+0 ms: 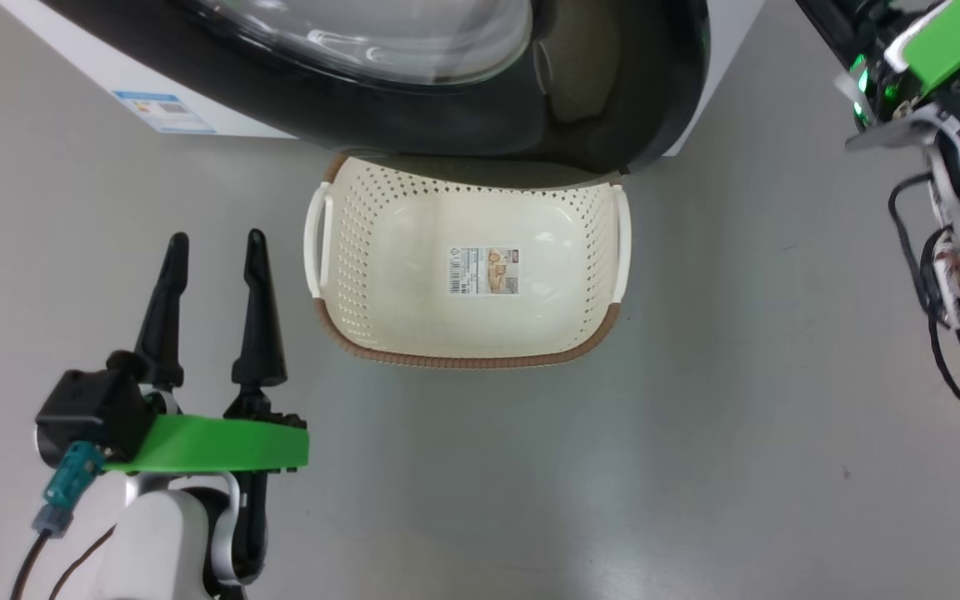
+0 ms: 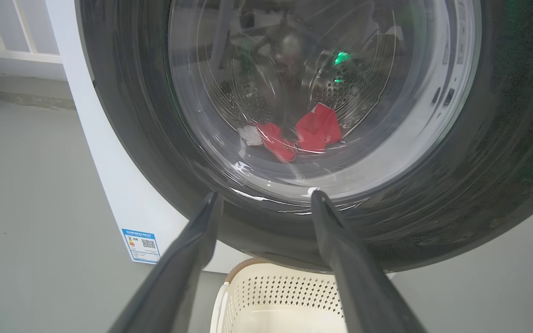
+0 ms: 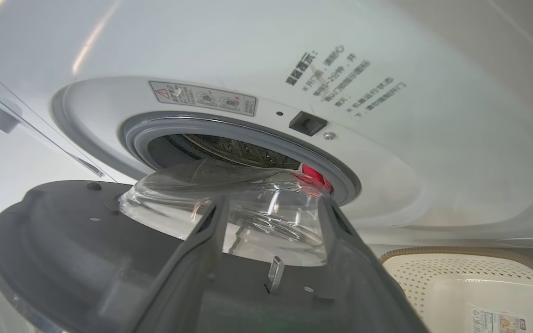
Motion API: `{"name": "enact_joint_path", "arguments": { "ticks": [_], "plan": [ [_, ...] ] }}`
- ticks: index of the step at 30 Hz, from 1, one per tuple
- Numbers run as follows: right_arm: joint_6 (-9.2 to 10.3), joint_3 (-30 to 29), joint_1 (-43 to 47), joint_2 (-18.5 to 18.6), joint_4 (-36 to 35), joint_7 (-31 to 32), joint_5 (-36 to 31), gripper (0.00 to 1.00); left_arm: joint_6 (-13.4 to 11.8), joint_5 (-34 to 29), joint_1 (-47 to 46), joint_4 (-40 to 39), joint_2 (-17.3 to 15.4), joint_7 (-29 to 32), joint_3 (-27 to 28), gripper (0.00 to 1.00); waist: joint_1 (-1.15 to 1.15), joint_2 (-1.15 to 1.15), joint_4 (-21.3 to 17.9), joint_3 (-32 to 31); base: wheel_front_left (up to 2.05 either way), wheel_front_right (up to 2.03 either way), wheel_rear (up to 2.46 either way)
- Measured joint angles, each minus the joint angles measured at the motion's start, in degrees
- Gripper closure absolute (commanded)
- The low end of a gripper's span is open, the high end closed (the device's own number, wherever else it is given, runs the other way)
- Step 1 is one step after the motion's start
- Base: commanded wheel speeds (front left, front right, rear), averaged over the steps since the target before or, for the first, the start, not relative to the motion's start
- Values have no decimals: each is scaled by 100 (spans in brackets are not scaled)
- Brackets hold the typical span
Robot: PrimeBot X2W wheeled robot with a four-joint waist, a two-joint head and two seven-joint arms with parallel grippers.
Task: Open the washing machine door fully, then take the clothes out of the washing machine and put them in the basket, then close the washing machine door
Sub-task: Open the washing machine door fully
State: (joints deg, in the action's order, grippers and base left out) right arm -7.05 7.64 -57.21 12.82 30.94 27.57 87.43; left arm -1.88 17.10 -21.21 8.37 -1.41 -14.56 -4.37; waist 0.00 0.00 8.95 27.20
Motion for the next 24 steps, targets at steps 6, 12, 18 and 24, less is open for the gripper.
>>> {"name": "enact_joint_path", "arguments": {
  "ticks": [6,12,18,24],
  "plan": [
    [0,235,492,220,-29,-1068,-836,0,91,-63,-9,15,-2,0,119,0,0,0,-188,-25,0,0,0],
    [0,982,851,501,-147,-2463,-1896,0,151,-138,-15,80,-2,0,188,0,0,0,-376,-60,0,0,0],
    [-1,1688,1039,809,124,-3913,-2950,0,200,-168,-17,130,-1,0,269,0,0,0,-501,-142,0,0,0],
    [-1,1070,1341,758,-31,-4214,-4387,0,249,-196,-10,132,-3,0,405,0,0,0,-570,-287,0,0,0]
  ]
}}
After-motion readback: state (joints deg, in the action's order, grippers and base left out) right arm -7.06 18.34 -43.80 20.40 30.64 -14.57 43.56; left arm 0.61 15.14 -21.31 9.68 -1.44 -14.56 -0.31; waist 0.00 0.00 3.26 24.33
